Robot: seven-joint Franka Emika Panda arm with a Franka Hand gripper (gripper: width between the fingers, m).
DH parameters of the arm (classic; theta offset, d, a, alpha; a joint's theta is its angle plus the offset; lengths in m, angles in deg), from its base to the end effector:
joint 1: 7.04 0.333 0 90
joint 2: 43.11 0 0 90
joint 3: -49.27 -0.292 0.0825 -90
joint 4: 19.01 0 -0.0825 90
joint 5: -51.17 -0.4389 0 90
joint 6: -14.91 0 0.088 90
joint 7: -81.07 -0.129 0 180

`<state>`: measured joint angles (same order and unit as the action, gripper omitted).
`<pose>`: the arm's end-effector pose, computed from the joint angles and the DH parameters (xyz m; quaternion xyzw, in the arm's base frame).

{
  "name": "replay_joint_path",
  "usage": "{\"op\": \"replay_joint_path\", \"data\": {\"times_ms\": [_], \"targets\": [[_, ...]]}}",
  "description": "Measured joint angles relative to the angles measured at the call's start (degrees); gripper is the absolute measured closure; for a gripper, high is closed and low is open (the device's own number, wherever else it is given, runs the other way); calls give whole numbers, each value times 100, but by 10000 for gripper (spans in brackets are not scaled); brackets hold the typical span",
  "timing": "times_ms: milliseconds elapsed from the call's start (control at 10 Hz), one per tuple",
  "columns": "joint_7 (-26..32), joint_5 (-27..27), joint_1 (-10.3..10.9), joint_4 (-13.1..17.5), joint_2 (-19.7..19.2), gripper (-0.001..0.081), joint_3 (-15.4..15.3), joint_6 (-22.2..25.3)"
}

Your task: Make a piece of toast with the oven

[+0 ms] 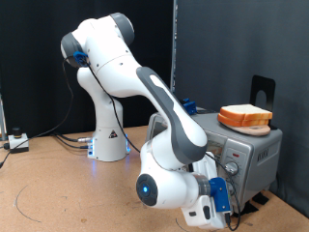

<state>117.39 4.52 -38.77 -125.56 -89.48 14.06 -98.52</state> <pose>0.5987 0.1199 0.0876 -0.8169 -0.0228 0.1205 0.5636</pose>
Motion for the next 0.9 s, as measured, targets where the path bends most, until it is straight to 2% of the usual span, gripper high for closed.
{"op": "replay_joint_path", "data": {"times_ms": [400, 500, 600, 800, 900], "targets": [[-26, 44, 6, 11, 1, 707, 17, -10], [-52, 143, -7, 19, 11, 658, 79, 0], [-114, 223, -31, 28, 12, 658, 135, 75], [-208, 280, -106, 48, 15, 291, 215, 276], [-242, 280, -200, 66, 29, 291, 222, 435]]}}
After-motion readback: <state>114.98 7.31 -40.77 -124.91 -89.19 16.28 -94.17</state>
